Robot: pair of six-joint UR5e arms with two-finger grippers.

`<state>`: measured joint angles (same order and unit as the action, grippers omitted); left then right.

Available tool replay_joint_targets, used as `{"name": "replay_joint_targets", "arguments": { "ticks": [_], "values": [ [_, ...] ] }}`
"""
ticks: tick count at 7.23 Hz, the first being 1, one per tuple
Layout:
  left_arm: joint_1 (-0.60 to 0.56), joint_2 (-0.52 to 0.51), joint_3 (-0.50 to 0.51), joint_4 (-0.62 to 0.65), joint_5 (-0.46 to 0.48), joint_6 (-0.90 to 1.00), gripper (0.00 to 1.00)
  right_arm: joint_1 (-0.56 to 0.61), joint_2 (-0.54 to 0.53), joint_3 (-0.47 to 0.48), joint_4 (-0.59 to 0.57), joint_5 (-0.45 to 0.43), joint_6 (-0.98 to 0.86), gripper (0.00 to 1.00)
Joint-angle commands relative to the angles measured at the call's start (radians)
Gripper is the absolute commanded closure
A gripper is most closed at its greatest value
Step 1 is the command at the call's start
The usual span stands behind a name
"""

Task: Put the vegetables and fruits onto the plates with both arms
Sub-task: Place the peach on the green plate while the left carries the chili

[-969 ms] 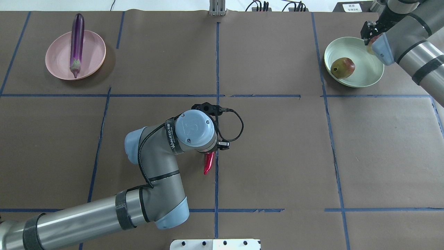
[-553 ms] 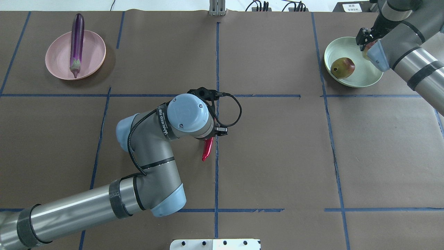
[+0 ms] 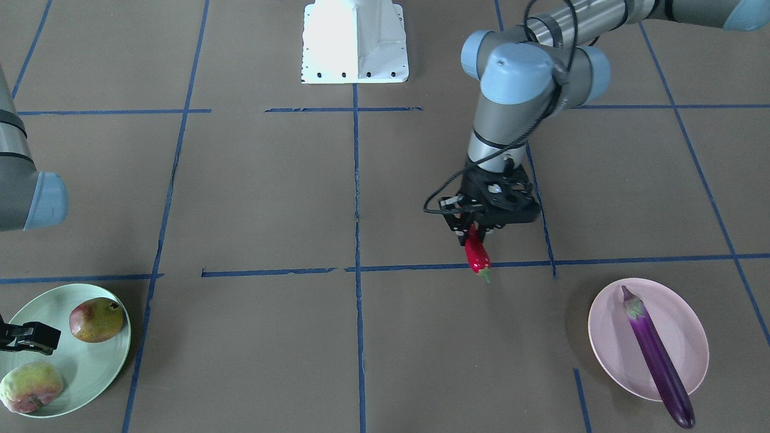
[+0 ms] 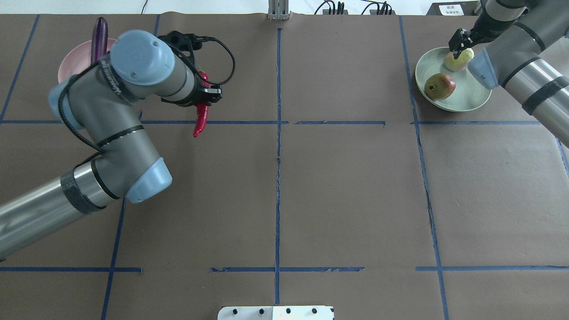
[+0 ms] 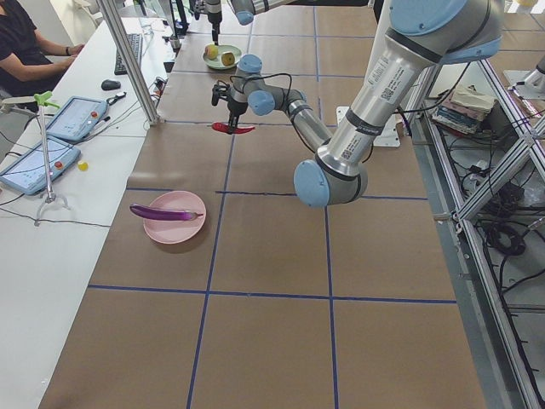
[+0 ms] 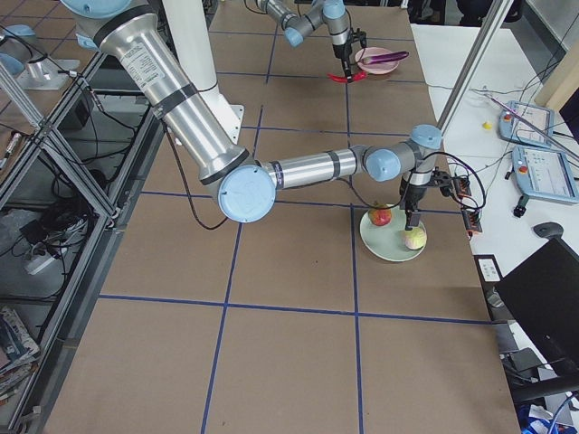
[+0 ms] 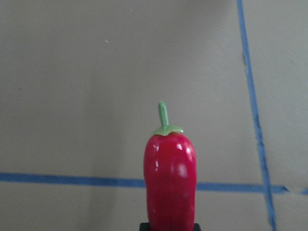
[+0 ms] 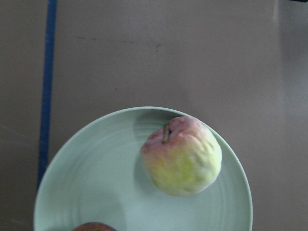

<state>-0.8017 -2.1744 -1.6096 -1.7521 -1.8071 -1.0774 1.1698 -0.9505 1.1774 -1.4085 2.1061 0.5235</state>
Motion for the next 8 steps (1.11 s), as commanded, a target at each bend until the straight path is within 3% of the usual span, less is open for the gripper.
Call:
{"name": "replay_joint_targets", "arguments": {
  "ticks": [1,2,4,5,6,7,8],
  "values": [
    [-0.207,0.042,0.173,-0.006,-0.125,0.1,1.0,-0.004,-0.089,0.225,-0.003,0.118,0.129,0.0],
    [-0.27,0.033,0.279,-0.03,-0.174,0.115,1.0,-0.036,-0.155,0.349,-0.003,0.136,0.22,0.0],
    [-0.287,-0.013,0.513,-0.211,-0.193,0.152,0.92,-0.097,-0.255,0.535,-0.003,0.141,0.349,0.0],
    [-0.286,-0.054,0.602,-0.263,-0.193,0.152,0.61,-0.113,-0.27,0.575,-0.004,0.143,0.378,0.0],
    [-0.284,-0.064,0.605,-0.27,-0.211,0.152,0.21,-0.114,-0.286,0.6,-0.01,0.143,0.382,0.0],
    [-0.281,-0.073,0.603,-0.27,-0.221,0.152,0.0,-0.122,-0.281,0.619,-0.042,0.143,0.382,0.0],
    [-0.283,-0.071,0.6,-0.274,-0.222,0.152,0.0,-0.124,-0.284,0.639,-0.044,0.141,0.382,0.0]
  ]
}}
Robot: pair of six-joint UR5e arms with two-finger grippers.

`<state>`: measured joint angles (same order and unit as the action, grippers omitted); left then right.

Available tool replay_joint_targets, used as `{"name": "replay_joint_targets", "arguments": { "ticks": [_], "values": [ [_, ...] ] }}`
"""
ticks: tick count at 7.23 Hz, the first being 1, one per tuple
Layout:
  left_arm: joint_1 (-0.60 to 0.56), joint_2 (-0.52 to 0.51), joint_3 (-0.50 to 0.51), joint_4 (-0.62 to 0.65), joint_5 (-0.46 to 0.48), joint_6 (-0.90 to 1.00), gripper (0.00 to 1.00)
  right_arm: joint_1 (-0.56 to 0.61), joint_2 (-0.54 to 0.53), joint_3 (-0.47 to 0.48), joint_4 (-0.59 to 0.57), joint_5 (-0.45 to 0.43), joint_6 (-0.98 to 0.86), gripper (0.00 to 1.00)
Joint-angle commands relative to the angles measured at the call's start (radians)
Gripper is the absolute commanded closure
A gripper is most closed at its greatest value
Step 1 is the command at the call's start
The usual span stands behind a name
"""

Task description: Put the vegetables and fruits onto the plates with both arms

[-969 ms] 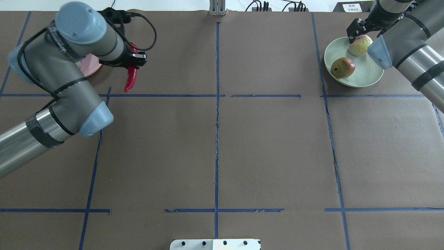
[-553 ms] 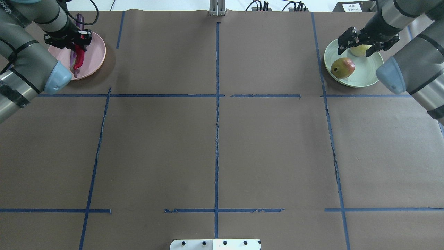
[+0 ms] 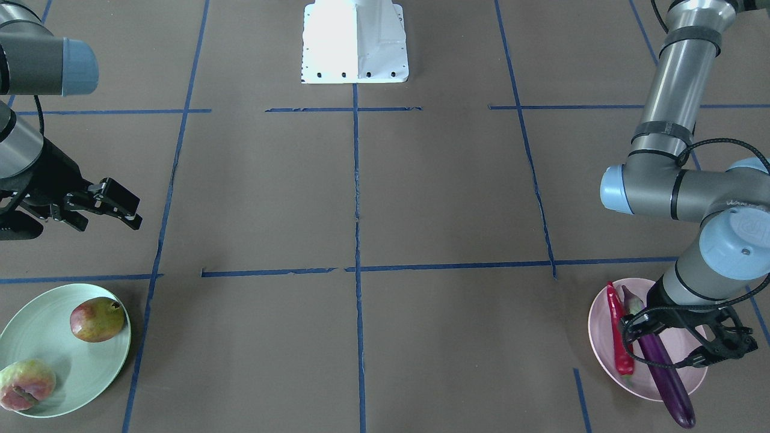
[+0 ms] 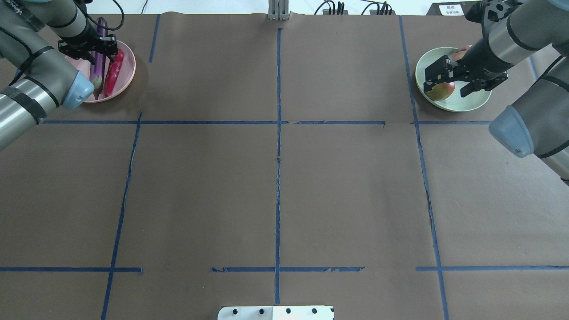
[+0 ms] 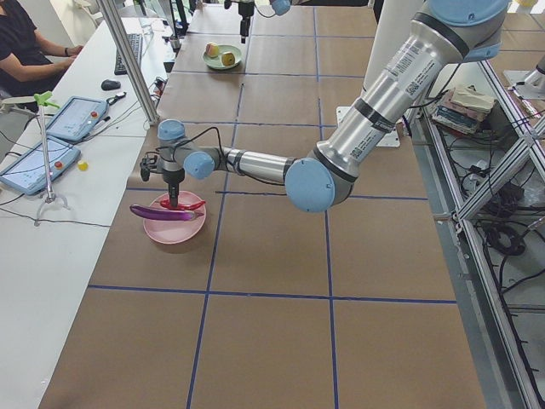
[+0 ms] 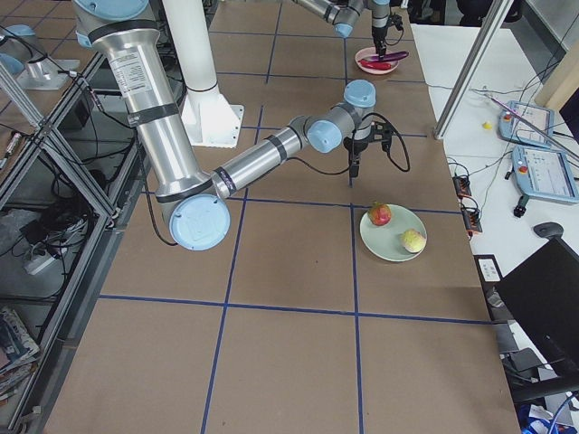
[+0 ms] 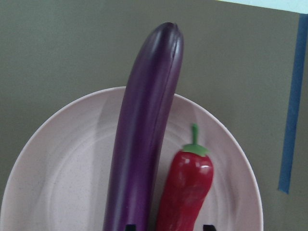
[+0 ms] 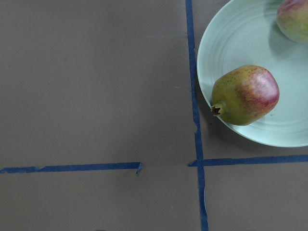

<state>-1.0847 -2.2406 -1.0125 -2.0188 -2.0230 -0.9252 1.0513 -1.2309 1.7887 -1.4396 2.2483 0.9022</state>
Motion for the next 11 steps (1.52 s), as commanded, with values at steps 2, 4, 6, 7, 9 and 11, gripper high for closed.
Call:
{"name": "replay_joint_targets", "arguments": {
  "ticks": [2,4,6,7,9,11],
  "values": [
    [-0.021,0.009,-0.014,-0.038,-0.093,0.009,0.0,0.001,-0.022,0.14,-0.173,-0.003,-0.002,0.0],
    [-0.064,0.181,-0.236,-0.028,-0.189,0.204,0.0,0.025,-0.158,0.3,-0.291,0.0,-0.076,0.0],
    [-0.2,0.321,-0.426,0.123,-0.238,0.467,0.0,0.108,-0.269,0.295,-0.297,0.002,-0.315,0.0],
    [-0.296,0.391,-0.47,0.218,-0.238,0.716,0.0,0.175,-0.297,0.267,-0.314,0.002,-0.447,0.0],
    [-0.397,0.49,-0.597,0.419,-0.241,0.955,0.0,0.265,-0.306,0.226,-0.402,0.013,-0.662,0.0],
    [-0.449,0.541,-0.734,0.629,-0.252,1.08,0.0,0.309,-0.384,0.224,-0.404,0.097,-0.739,0.0]
  ]
}}
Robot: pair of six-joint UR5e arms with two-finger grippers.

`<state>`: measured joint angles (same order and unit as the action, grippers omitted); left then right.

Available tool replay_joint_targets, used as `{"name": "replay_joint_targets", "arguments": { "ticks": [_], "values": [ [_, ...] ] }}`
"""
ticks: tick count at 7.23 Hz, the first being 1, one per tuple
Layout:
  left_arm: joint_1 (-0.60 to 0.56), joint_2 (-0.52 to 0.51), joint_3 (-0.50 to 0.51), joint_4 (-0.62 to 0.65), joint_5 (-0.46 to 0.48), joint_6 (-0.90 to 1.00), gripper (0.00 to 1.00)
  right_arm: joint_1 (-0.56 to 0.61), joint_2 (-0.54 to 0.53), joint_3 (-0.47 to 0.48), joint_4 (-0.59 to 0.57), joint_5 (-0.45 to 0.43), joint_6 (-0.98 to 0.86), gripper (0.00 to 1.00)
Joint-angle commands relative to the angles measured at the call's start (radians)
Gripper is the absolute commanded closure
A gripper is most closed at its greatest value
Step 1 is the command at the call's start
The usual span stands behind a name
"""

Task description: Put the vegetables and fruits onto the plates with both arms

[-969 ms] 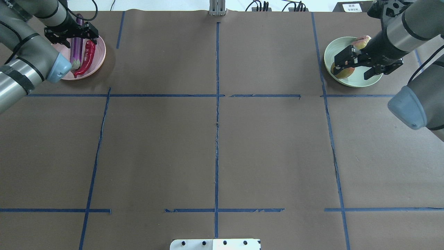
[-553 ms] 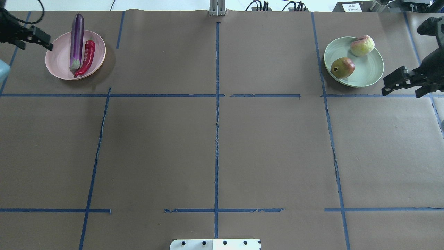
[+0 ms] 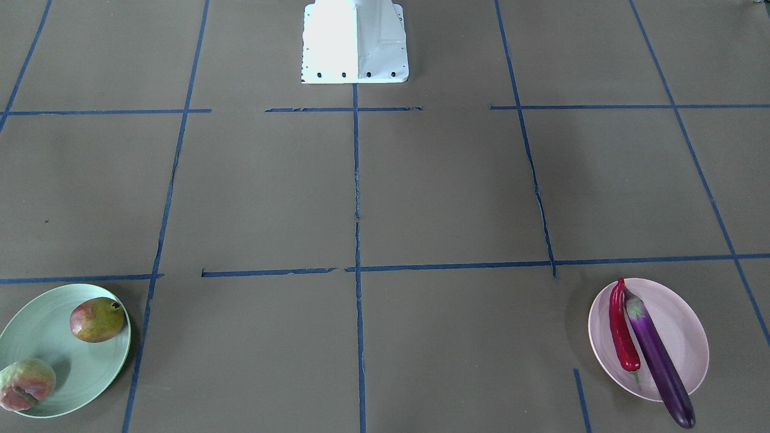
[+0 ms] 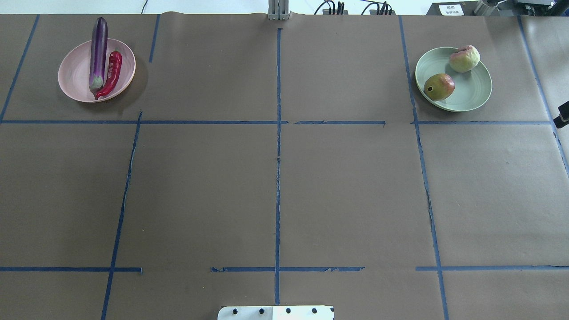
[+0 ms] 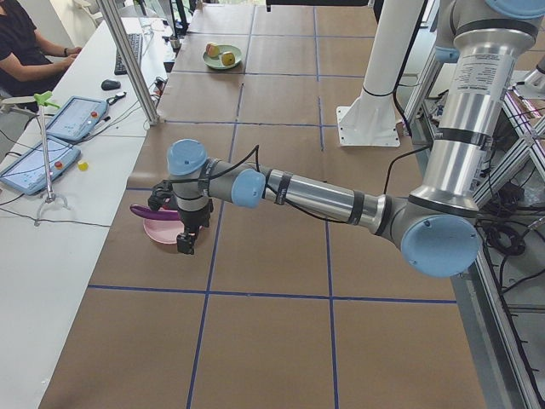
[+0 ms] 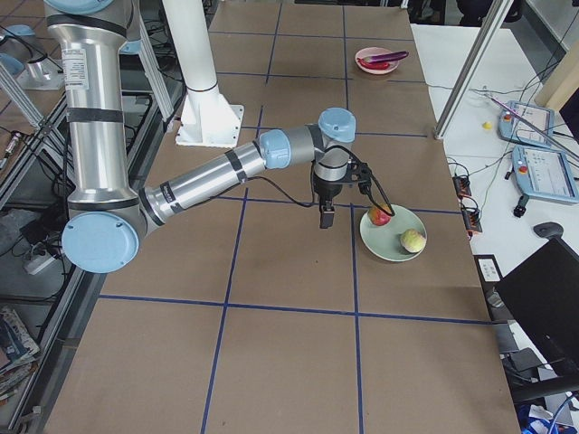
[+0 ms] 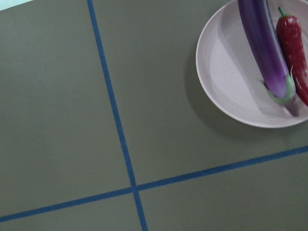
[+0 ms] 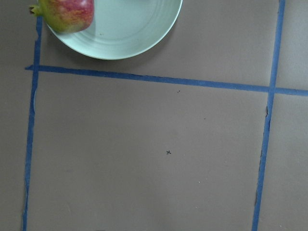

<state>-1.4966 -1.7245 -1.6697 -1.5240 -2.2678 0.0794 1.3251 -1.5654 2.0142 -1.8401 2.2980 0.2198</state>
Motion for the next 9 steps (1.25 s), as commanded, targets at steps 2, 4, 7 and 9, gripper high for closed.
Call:
{"name": "replay_joint_targets", "arguments": {
  "ticks": [2,4,7,9],
  "values": [
    [-0.047,0.067,-0.156,0.292,-0.013,0.085,0.0,0.048,-0.131,0.009,0.001,0.074,-0.16,0.0],
    [-0.045,0.19,-0.188,0.277,-0.096,0.1,0.0,0.048,-0.13,0.011,0.001,0.069,-0.159,0.0],
    [-0.047,0.218,-0.188,0.269,-0.102,0.103,0.0,0.048,-0.131,0.018,-0.001,0.074,-0.152,0.0],
    [-0.047,0.221,-0.205,0.222,-0.101,0.092,0.0,0.048,-0.143,0.023,0.001,0.067,-0.158,0.0]
  ]
}}
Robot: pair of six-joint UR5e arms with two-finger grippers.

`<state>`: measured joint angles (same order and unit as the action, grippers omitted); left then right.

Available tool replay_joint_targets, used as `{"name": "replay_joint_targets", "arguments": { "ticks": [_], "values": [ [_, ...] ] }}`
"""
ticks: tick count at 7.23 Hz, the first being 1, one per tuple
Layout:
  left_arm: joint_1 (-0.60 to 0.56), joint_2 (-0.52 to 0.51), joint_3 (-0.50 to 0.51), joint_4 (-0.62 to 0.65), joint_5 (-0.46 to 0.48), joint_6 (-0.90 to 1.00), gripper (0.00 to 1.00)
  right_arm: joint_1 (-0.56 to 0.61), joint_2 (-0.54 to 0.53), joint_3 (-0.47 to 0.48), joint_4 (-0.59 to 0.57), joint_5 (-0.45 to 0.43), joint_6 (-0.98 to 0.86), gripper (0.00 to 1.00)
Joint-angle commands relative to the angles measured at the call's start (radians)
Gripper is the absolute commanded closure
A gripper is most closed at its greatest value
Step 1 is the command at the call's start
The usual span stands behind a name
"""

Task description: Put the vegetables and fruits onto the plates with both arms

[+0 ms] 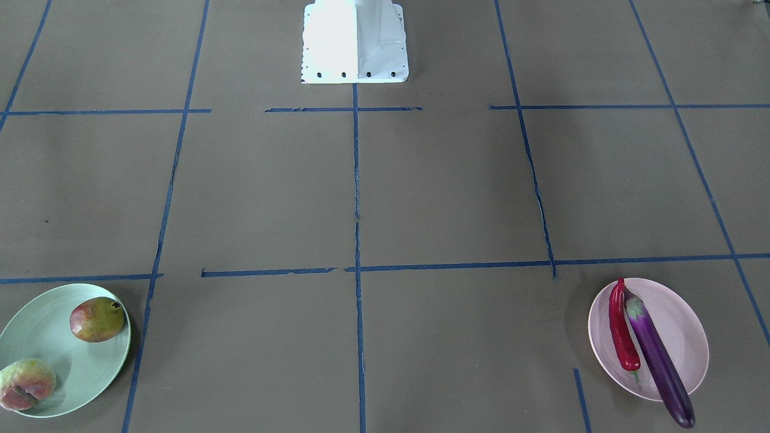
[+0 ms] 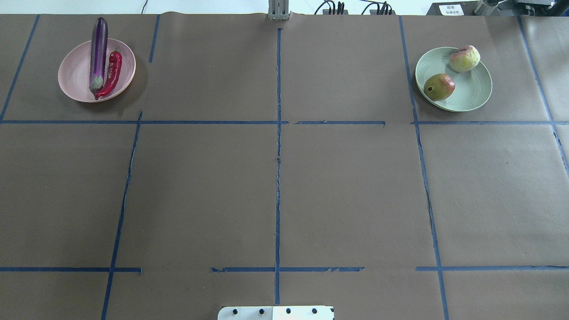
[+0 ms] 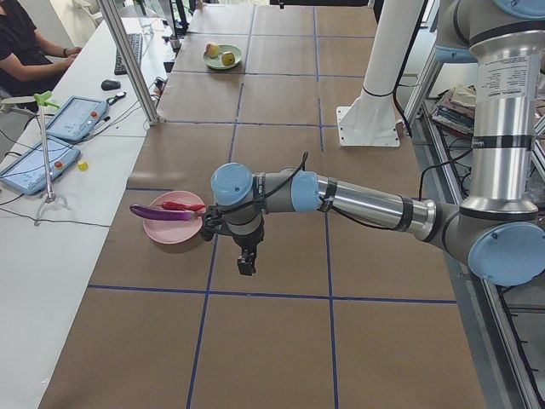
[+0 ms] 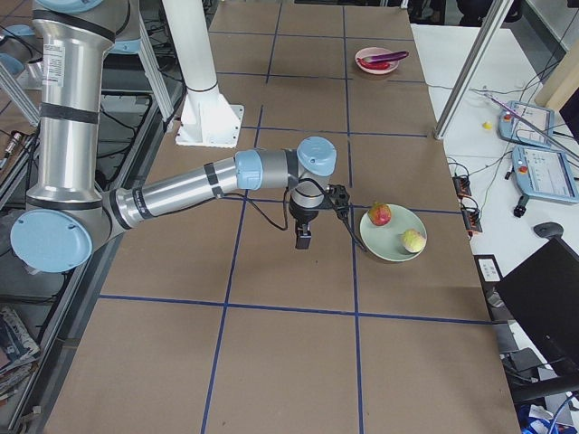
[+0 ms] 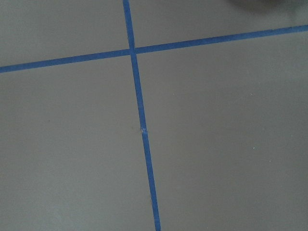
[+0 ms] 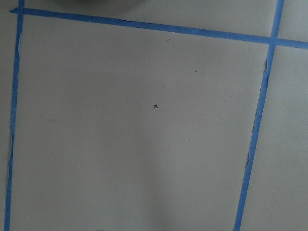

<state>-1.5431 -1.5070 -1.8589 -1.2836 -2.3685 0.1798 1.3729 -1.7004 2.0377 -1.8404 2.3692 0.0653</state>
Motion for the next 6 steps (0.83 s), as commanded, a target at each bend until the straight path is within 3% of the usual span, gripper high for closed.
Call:
{"name": "replay_joint_targets", "arguments": {
  "ticks": [1,6],
  "values": [
    [0.001,0.005,0.006,-0.019,0.002,-0.008,0.0,0.0,-0.016,0.006,0.001,-0.007,0.001,0.0],
    [0.001,0.05,0.013,-0.02,0.0,-0.019,0.0,0.0,-0.038,-0.025,0.004,-0.008,-0.015,0.0]
  ]
}}
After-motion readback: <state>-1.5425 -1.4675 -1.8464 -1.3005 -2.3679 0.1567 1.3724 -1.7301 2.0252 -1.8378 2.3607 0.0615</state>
